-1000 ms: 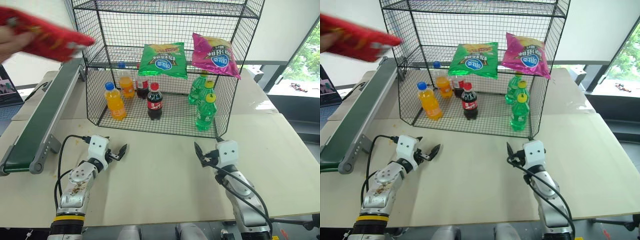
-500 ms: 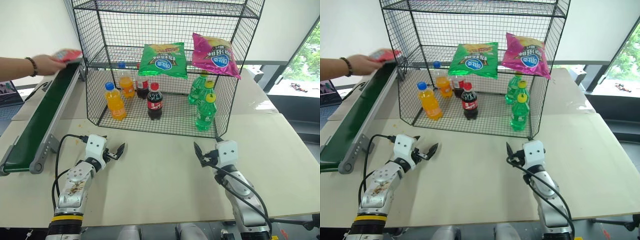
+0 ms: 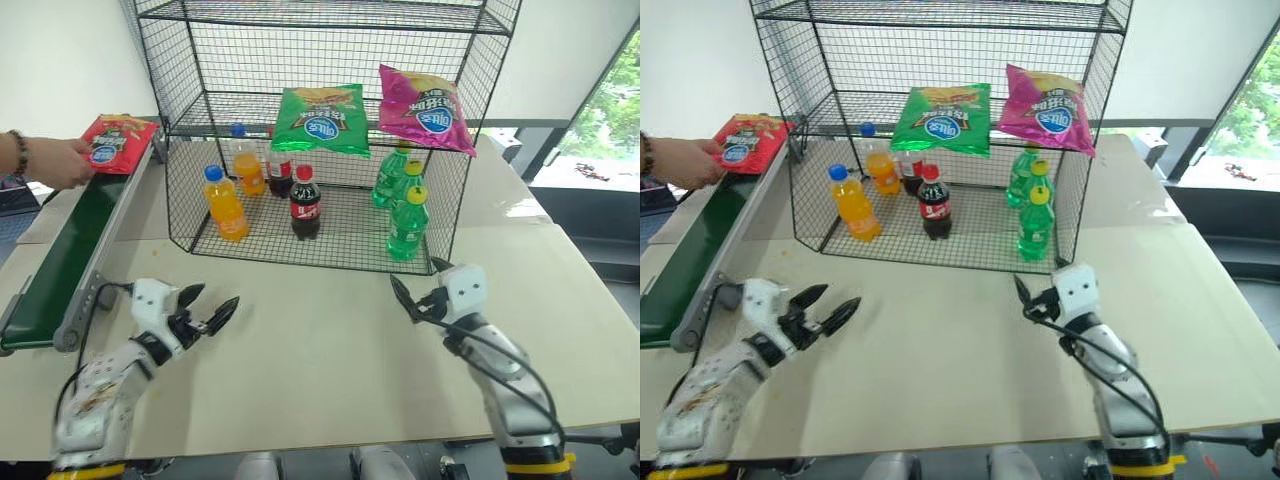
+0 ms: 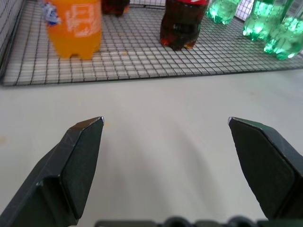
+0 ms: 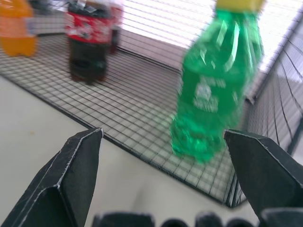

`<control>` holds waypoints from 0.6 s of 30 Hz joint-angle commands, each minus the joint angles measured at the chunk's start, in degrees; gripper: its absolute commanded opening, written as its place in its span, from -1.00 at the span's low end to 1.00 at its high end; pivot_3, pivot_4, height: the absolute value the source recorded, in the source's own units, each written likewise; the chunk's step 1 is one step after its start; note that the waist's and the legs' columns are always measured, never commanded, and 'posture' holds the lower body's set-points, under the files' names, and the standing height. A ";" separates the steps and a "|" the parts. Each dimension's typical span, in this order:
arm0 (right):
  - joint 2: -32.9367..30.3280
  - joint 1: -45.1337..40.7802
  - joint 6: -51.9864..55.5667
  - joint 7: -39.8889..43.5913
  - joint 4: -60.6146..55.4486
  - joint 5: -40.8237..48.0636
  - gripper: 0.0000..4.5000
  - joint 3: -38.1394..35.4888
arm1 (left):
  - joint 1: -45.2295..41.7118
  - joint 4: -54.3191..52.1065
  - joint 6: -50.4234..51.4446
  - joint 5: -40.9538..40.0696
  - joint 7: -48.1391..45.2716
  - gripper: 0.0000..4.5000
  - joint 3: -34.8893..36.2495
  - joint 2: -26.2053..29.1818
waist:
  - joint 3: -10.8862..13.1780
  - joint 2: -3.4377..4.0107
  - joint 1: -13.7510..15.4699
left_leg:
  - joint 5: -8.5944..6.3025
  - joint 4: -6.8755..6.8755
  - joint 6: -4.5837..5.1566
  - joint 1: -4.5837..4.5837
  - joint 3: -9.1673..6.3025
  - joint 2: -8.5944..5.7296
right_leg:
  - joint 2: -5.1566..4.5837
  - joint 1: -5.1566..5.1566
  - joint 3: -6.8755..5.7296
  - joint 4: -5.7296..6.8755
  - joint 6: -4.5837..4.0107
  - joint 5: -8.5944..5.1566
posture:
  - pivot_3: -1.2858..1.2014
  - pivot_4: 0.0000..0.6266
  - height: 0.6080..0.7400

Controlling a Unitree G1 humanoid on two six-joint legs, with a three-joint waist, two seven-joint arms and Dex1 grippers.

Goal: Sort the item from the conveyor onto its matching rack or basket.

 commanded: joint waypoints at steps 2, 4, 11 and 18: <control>-1.84 -4.09 0.72 10.74 -5.19 9.26 1.00 1.51 | 5.21 -6.23 11.36 -21.93 5.56 1.00 16.18 0.61 | 0.11 -0.03 -0.22 | -0.01 0.01 0.02 0.00 -0.13 0.02 | 0.00 0.01 -0.13 0.03 -0.03 -0.05 | 0.03 -0.52 1.00; -2.02 -6.27 2.48 14.47 -6.91 13.27 1.00 2.61 | 7.17 -4.67 14.07 -31.27 9.66 1.00 22.31 -0.23 | 0.16 -0.01 -0.23 | -0.03 0.01 0.04 0.00 -0.16 0.03 | 0.00 0.04 -0.16 0.03 -0.04 -0.07 | 0.03 -0.52 1.00; -3.67 -13.19 6.97 26.28 -8.09 21.72 1.00 6.96 | 11.60 0.89 14.14 -57.20 23.86 1.00 34.30 -2.34 | 0.24 -0.10 0.05 | -0.03 0.07 0.03 0.01 -0.51 -0.01 | -0.22 0.18 -0.71 0.01 -0.13 -0.12 | 0.03 -0.52 1.00; -2.26 -19.96 6.48 32.81 -4.35 23.11 1.00 10.13 | 14.02 9.61 9.08 -66.29 31.14 1.00 41.48 -3.24 | 0.26 -0.07 0.01 | -0.02 0.06 0.02 0.03 -0.91 -0.09 | -0.36 0.28 -1.34 0.05 -0.36 -0.25 | 0.03 -0.52 1.00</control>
